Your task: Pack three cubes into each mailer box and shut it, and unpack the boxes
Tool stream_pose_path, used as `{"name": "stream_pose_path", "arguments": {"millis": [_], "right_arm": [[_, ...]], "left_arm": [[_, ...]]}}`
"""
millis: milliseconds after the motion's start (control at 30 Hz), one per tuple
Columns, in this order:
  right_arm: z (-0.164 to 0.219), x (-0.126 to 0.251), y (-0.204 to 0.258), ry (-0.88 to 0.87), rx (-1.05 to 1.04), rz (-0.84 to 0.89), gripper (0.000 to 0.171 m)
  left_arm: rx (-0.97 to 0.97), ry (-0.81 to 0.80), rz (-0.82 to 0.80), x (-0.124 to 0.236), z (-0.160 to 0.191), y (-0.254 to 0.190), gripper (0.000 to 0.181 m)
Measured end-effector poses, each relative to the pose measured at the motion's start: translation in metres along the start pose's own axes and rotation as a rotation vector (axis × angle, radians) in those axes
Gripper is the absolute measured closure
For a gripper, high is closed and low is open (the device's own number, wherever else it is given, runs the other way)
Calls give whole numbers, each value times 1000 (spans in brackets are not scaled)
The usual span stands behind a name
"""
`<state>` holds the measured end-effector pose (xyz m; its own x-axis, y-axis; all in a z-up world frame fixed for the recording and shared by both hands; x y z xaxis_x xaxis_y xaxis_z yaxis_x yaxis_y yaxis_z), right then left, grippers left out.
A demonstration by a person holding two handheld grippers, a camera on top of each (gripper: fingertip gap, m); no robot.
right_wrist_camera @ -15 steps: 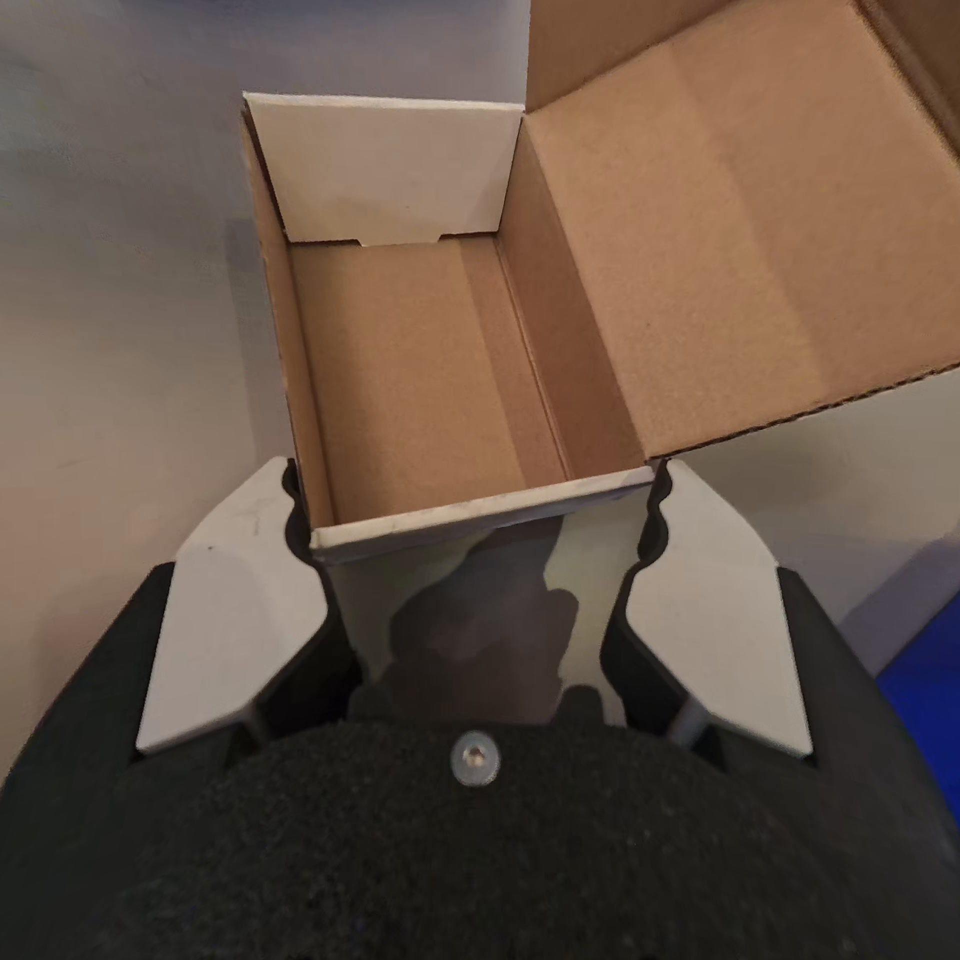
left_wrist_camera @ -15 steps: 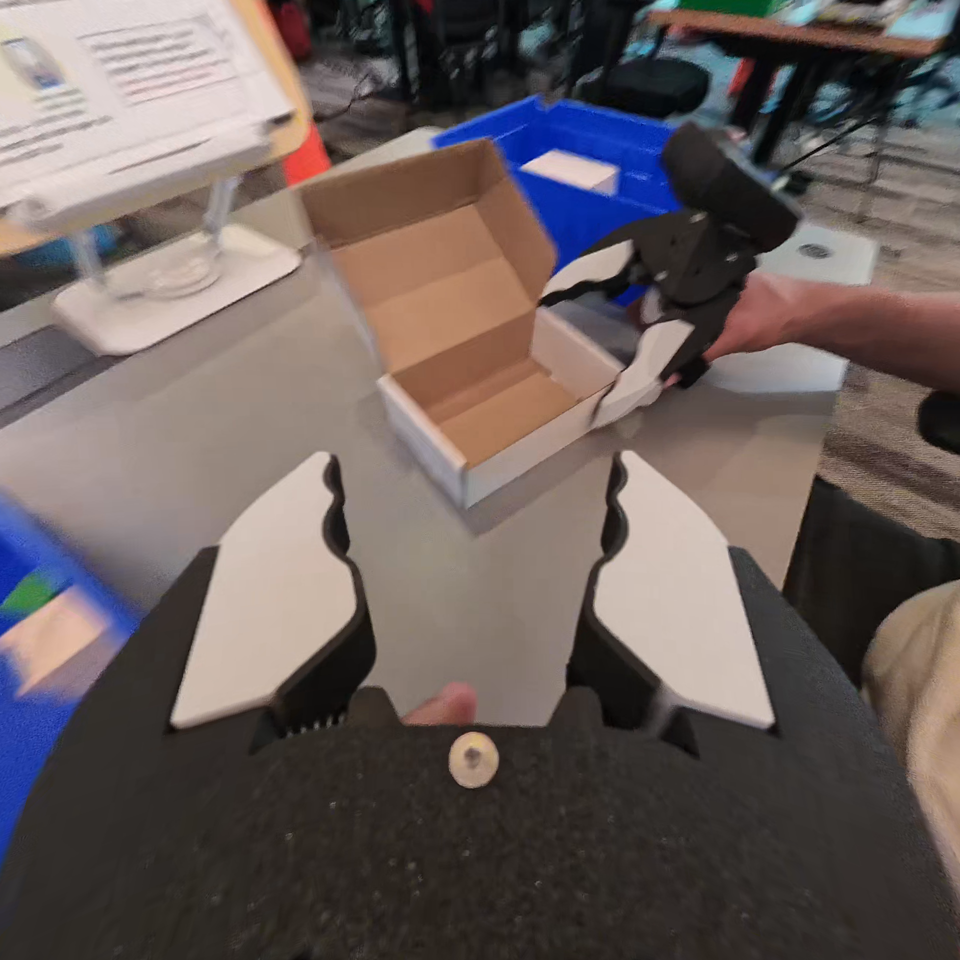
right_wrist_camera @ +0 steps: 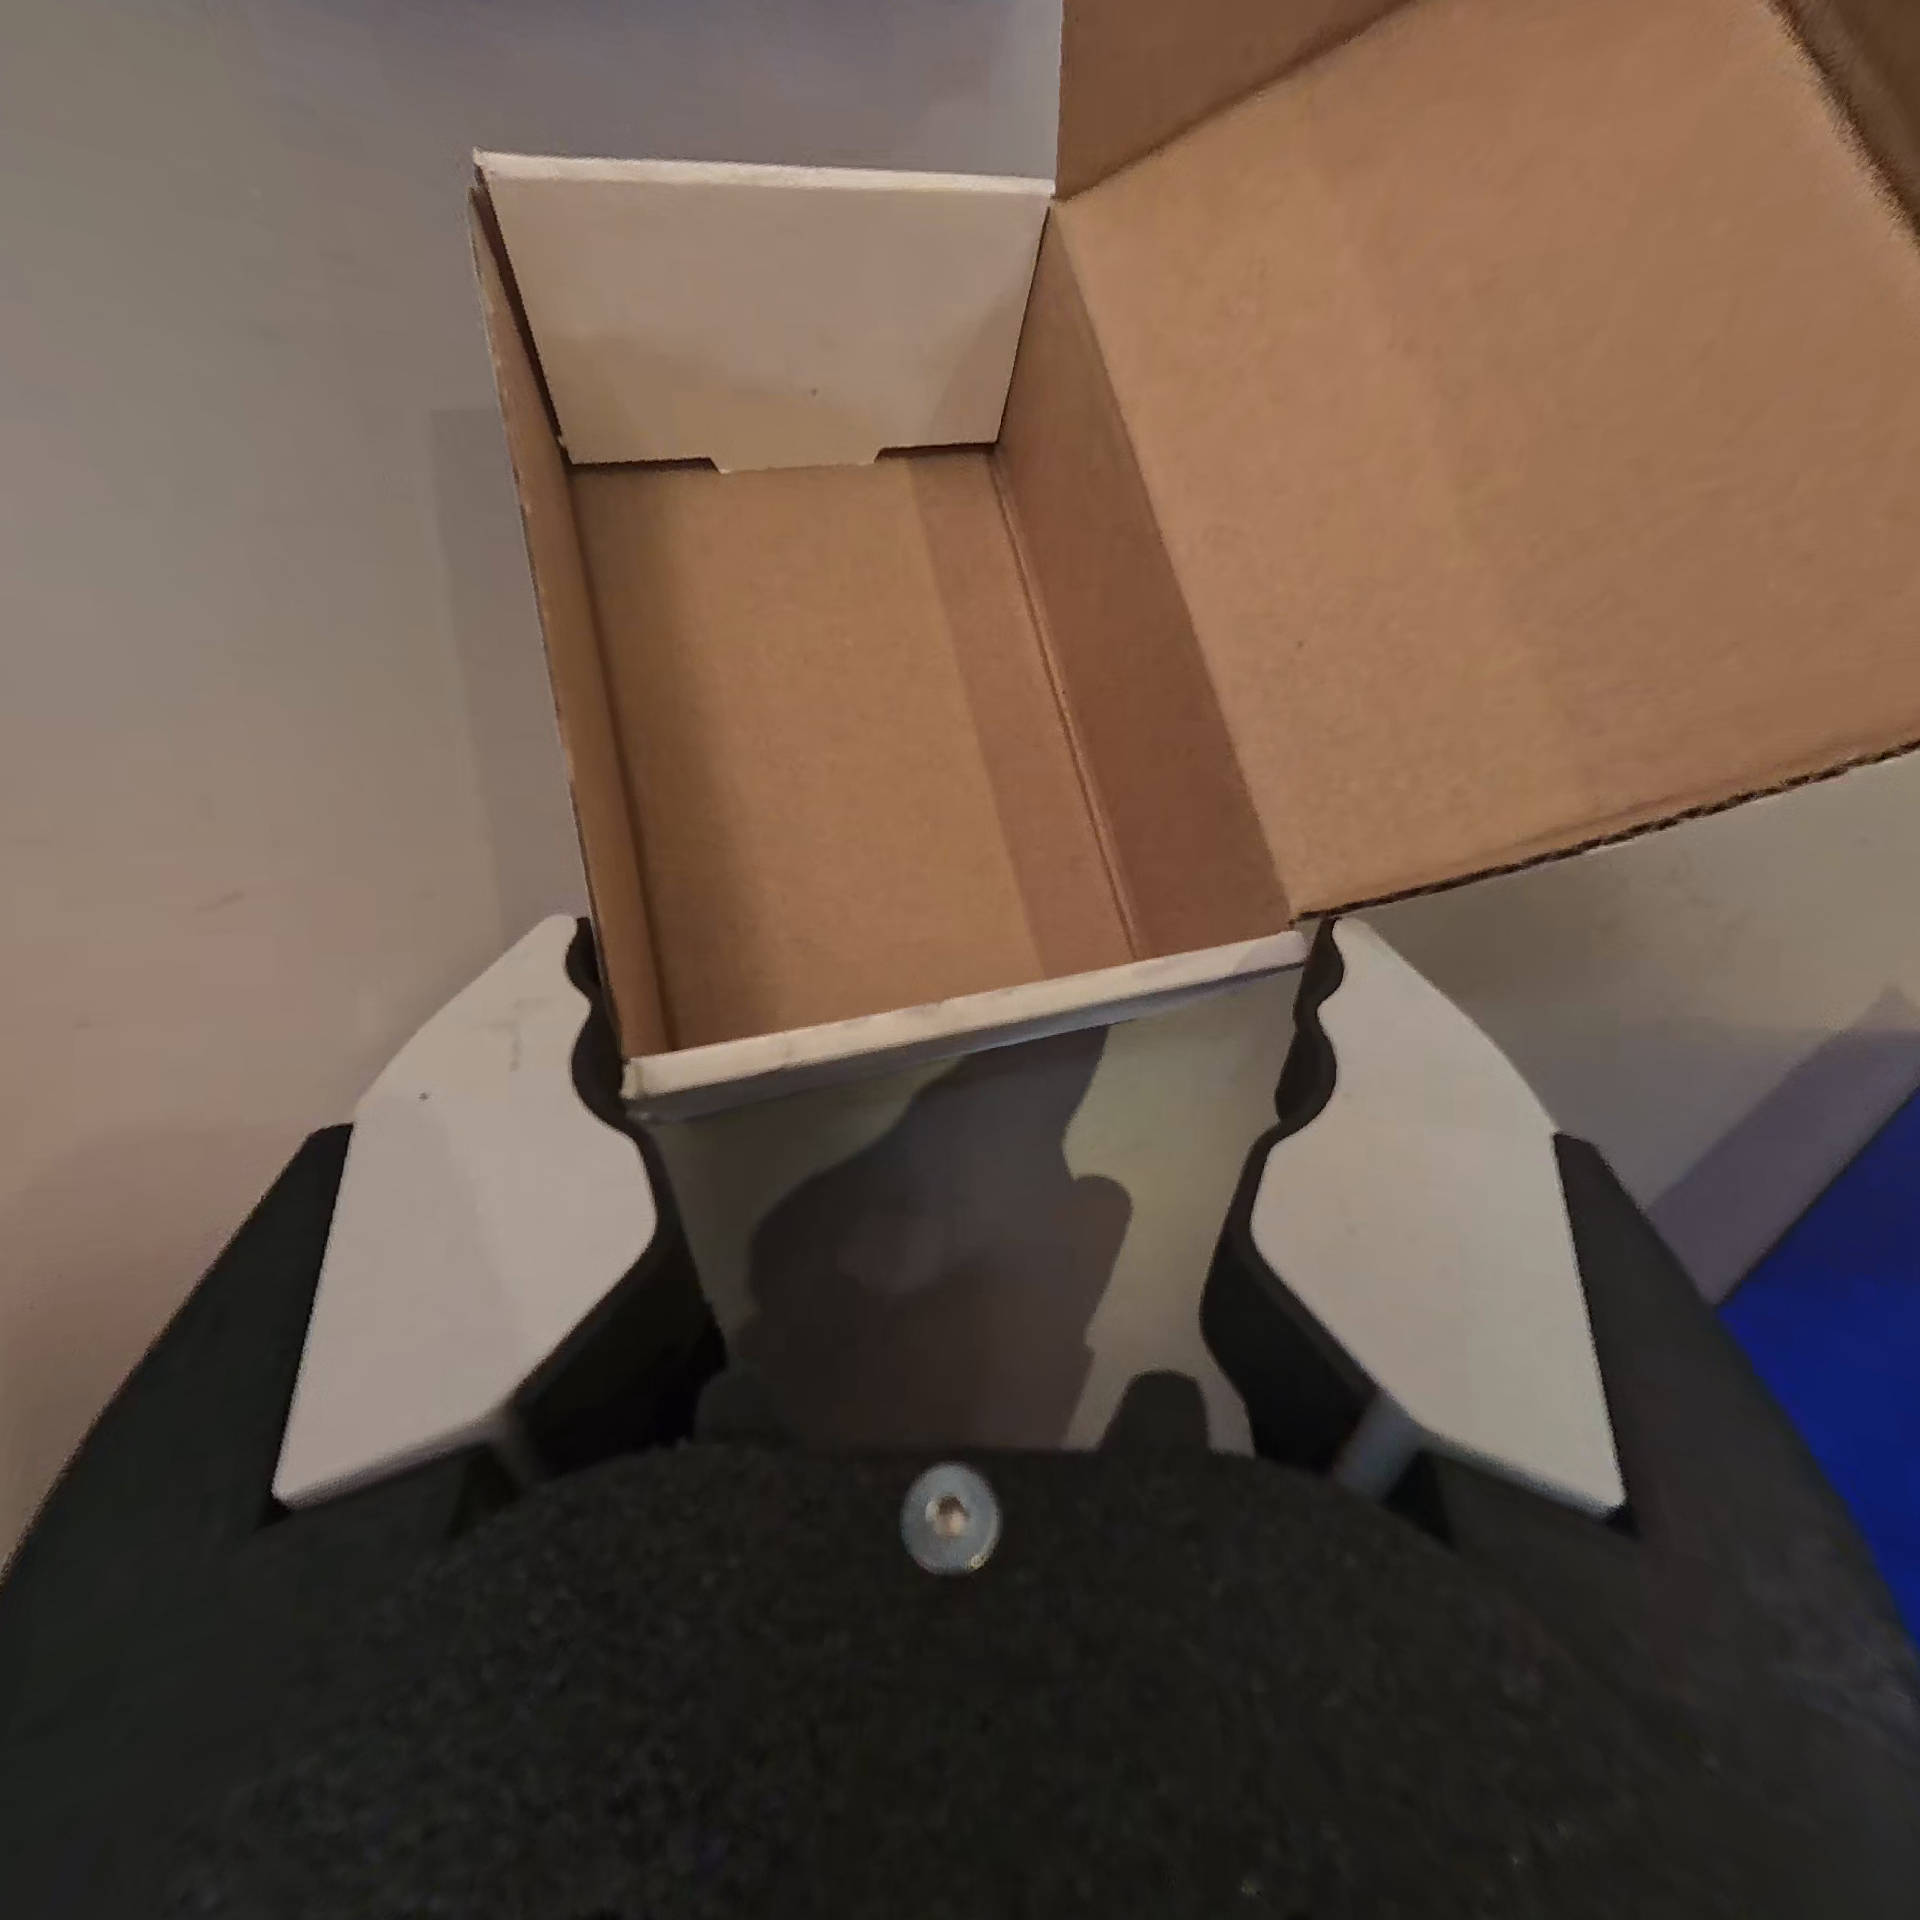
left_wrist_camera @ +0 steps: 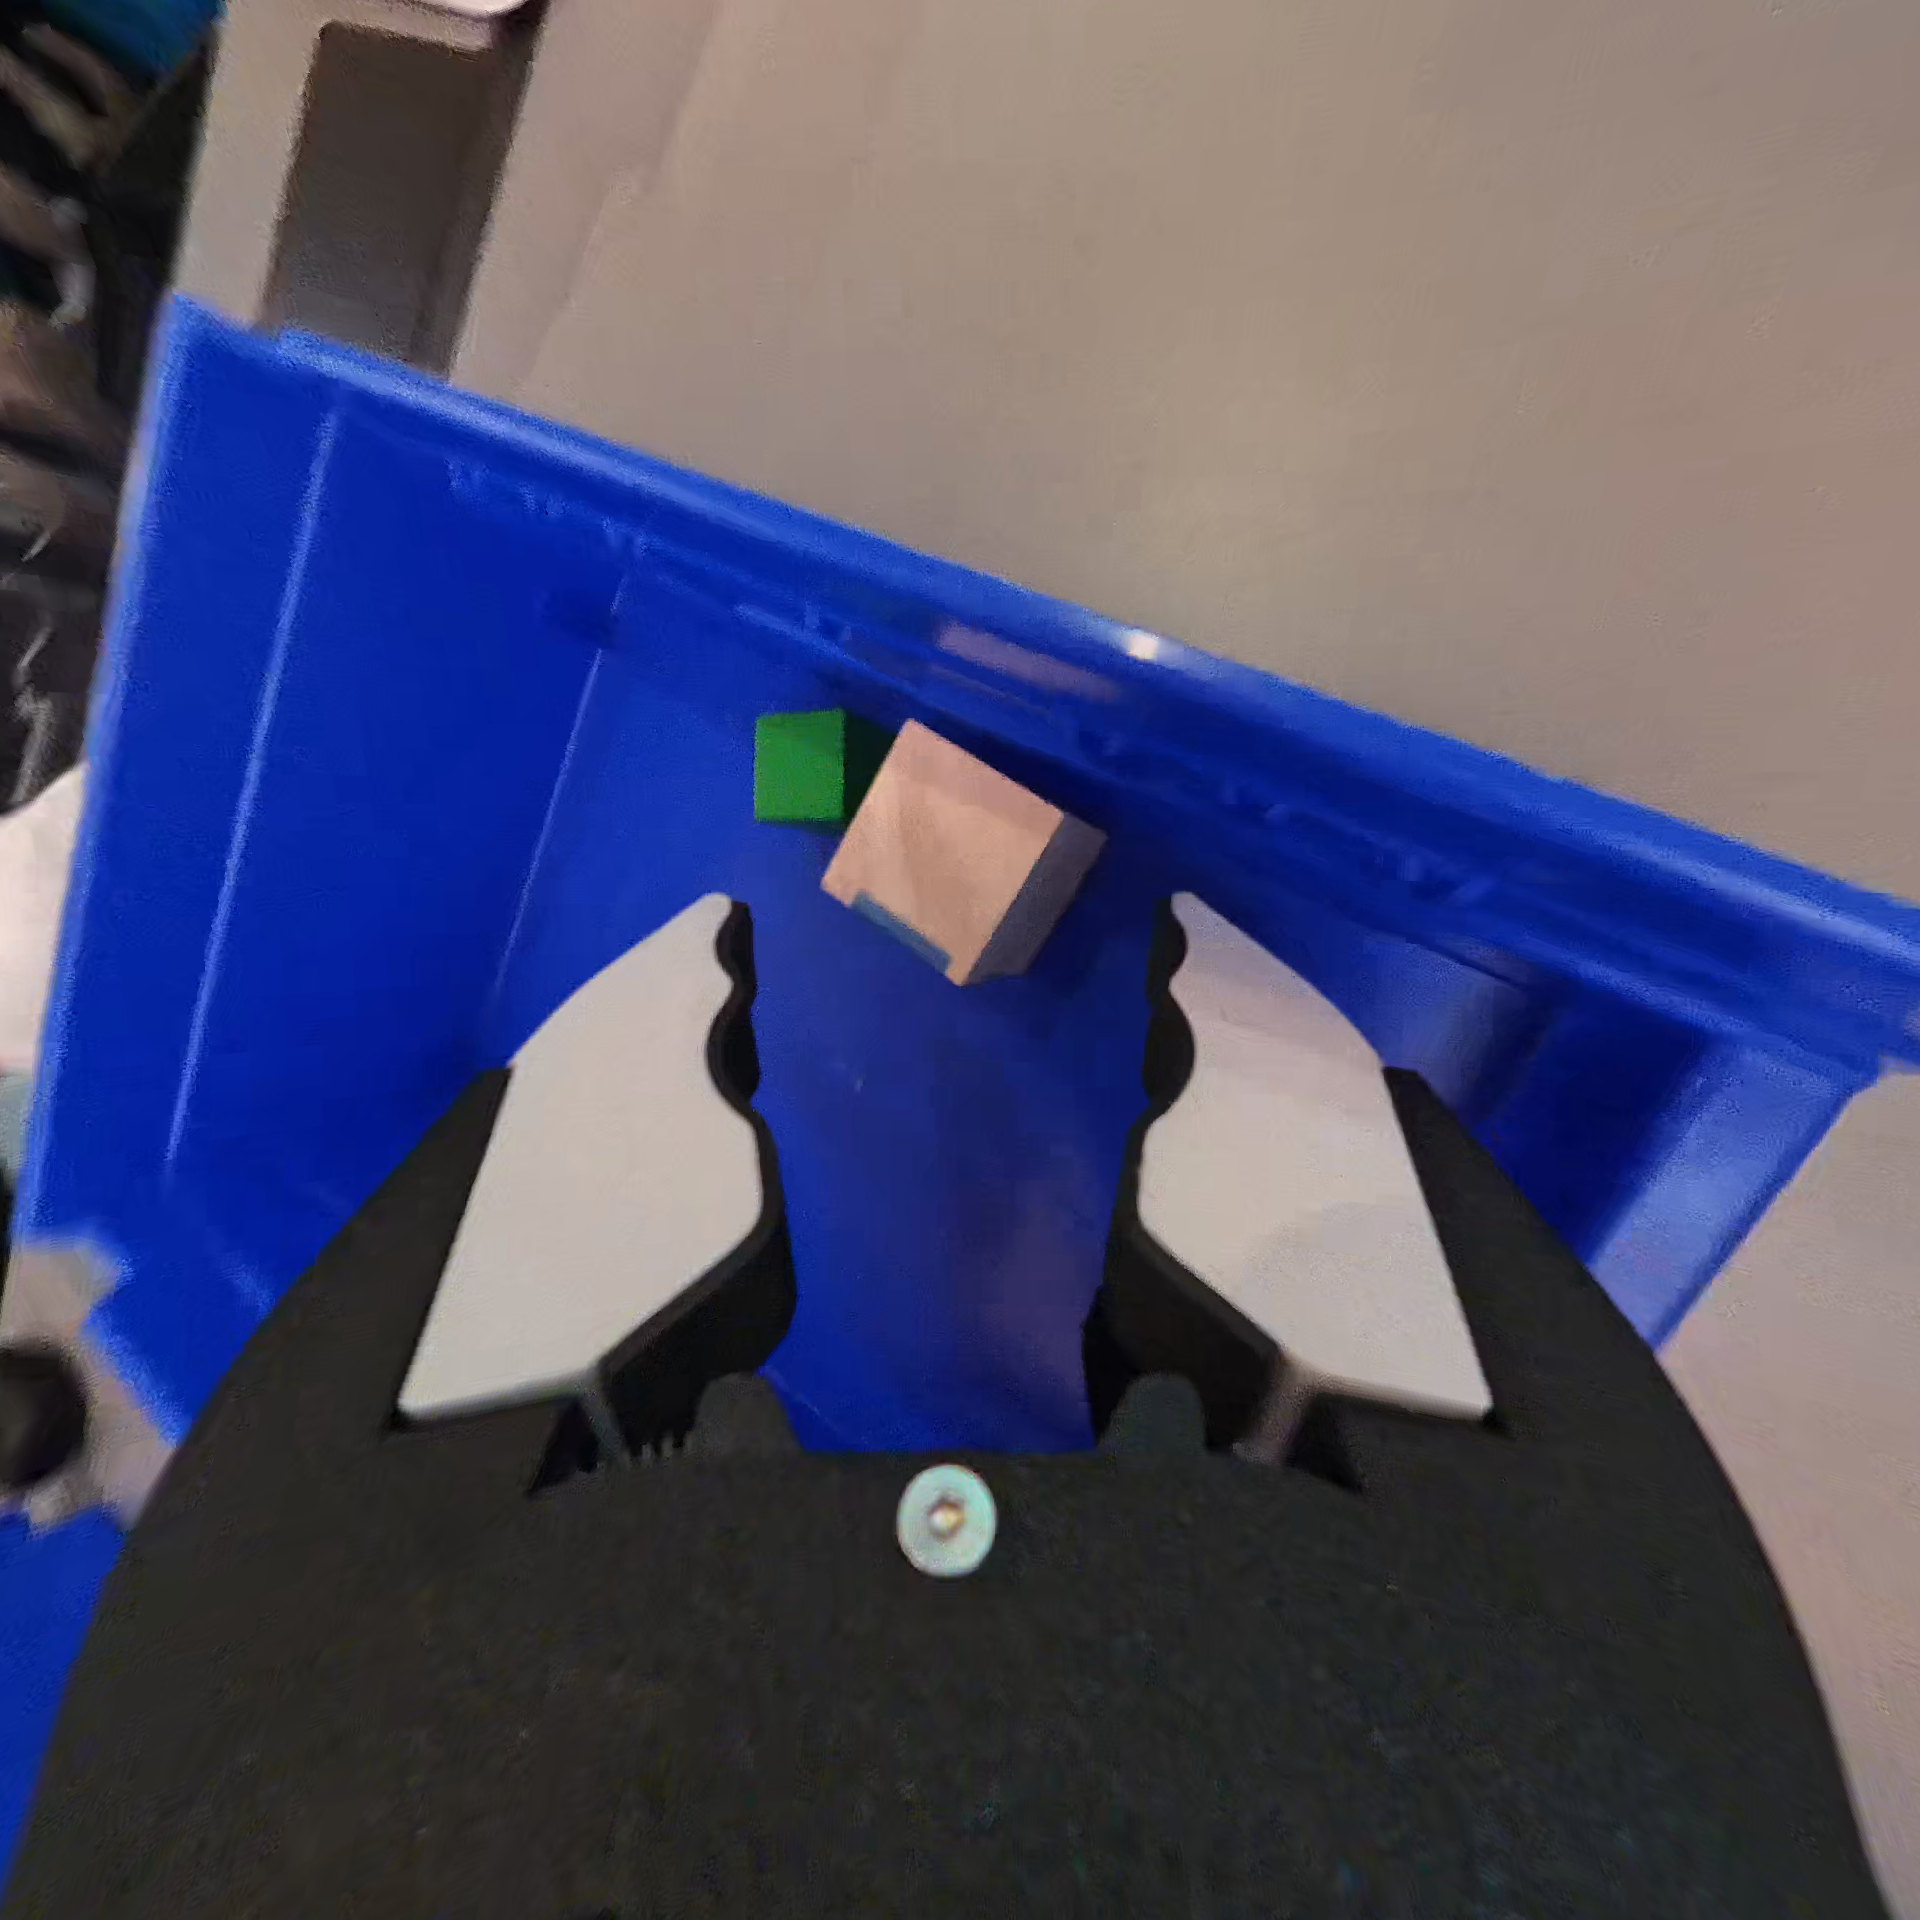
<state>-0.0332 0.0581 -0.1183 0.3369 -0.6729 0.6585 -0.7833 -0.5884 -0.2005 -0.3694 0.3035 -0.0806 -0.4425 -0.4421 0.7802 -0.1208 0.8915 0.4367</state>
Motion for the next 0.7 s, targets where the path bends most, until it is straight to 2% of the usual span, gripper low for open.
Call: {"name": "stream_pose_path", "arguments": {"millis": [133, 200, 233, 300, 367, 433, 567, 633, 700], "right_arm": [[1, -1, -1, -4, -22, -16, 49], [2, -1, -2, -12, -23, -22, 49], [2, 0, -2, -11, -24, -22, 49], [1, 0, -1, -5, -22, -19, 49], [1, 0, -1, 0, -18, -16, 49], [1, 0, -1, 0, -21, -16, 49], [1, -1, -2, -2, -31, -22, 49], [1, -1, -1, -2, -27, -21, 49], [1, -1, -1, -4, -22, -21, 49]], "left_arm": [[-76, 5, 180, -22, -1, 9, 111], [-97, 46, 207, -34, 2, 16, 107], [-107, 71, 211, -40, 5, 18, 109], [-121, 97, 259, -46, 9, 17, 128], [-116, 117, 280, -42, 11, 16, 129], [-75, 145, 288, -31, 14, 18, 130], [30, 29, 164, 15, 9, 31, 133], [70, -71, 81, 49, -9, 34, 133], [65, -204, 83, 79, -42, 20, 133]]}}
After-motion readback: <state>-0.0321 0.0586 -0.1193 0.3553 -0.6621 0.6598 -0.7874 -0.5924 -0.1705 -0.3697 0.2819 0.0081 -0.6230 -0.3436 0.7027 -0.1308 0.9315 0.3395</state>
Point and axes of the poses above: each gripper's, where its closed fingertips meet, x back along the fingers, z out of its underside, y = z × x across the jaws, the point moved 8 cm from there along x, back along the fingers, and after that the axes turned 3 degrees about -z, right-handed, at the moved point
